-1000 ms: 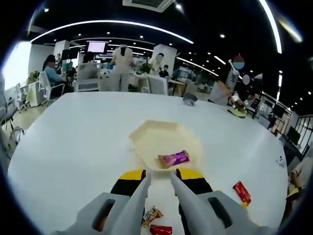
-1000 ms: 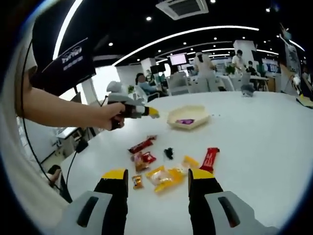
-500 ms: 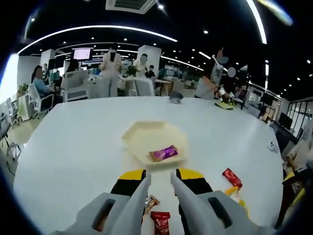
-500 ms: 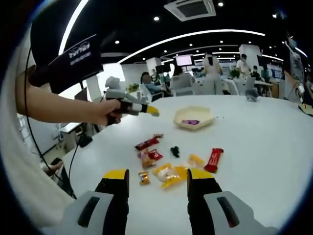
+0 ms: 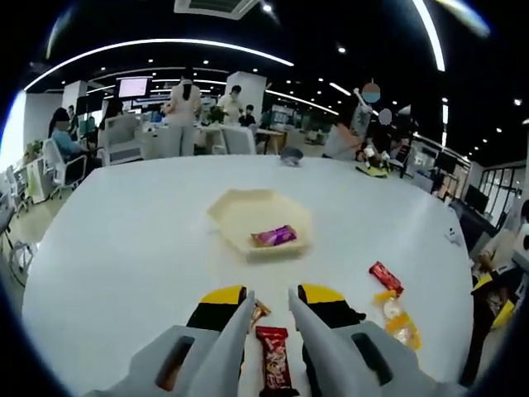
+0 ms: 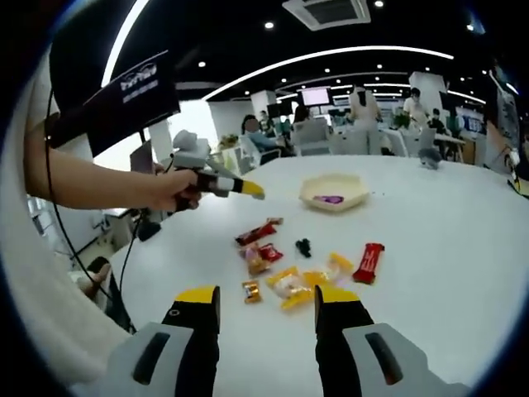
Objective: Place the target food into the container with the food tongs after gripping and lifting it, then release it inside without dropping or visibly crushing the food.
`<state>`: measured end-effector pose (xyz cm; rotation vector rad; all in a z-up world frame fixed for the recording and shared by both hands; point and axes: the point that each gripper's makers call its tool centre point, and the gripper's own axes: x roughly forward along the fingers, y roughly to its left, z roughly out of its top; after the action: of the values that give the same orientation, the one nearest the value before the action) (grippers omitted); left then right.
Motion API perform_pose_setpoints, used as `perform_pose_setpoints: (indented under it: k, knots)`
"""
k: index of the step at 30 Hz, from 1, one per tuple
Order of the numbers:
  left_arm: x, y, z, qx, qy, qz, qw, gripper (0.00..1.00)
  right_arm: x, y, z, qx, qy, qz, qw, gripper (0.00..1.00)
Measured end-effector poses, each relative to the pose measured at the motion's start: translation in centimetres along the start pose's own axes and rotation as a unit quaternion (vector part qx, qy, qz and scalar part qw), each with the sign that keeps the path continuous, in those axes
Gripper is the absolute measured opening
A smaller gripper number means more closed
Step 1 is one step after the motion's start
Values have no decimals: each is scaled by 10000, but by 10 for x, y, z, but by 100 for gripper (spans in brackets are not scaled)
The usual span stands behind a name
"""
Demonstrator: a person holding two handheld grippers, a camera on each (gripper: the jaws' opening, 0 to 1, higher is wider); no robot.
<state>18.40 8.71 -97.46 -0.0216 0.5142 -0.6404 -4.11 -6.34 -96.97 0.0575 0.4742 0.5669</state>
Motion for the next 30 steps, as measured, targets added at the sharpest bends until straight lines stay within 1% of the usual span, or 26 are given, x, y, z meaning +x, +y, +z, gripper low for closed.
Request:
perform_pose_setpoints:
  k: [3, 6, 8, 12, 15, 19, 21, 22, 24, 28, 30]
  knots:
    - [0, -3, -7, 47, 115, 19, 9999, 23, 0, 3, -1, 36, 13, 56, 10000, 47]
    - [-3, -4, -11, 3, 123, 11, 9999, 24, 1, 4, 2, 49, -22, 76, 10000, 49]
    - [-5, -4, -13, -40, 141, 32, 9999, 24, 4, 1, 3, 130, -52, 77, 9999, 51]
    - [-7, -3, -18, -95, 186, 71, 9998, 24, 6, -2, 6, 195, -79, 54, 9998, 52]
    - [-9, -3, -19, -128, 191, 87, 9997, 24, 6, 0, 10, 233, -173, 89, 9995, 52]
    - [-11, -3, -22, -141, 173, 114, 9997, 24, 11, 1, 6, 151, -111, 133, 9997, 52]
    - [-11, -4, -24, -141, 205, 105, 9996, 24, 10, 0, 8, 138, -147, 114, 9997, 52]
    - [-10, -4, -25, -128, 211, 106, 9996, 25, 9, -4, 13, 148, -210, 54, 9997, 52]
    - [-9, -5, -27, -81, 254, 84, 9996, 25, 8, -8, 15, 202, -250, -9, 9995, 52]
    - [-8, -5, -32, -62, 330, 77, 9994, 25, 7, -10, 11, 295, -218, -75, 9993, 52]
    - [-7, -6, -37, -40, 405, 84, 9991, 26, 6, -6, 9, 238, -199, -77, 9995, 51]
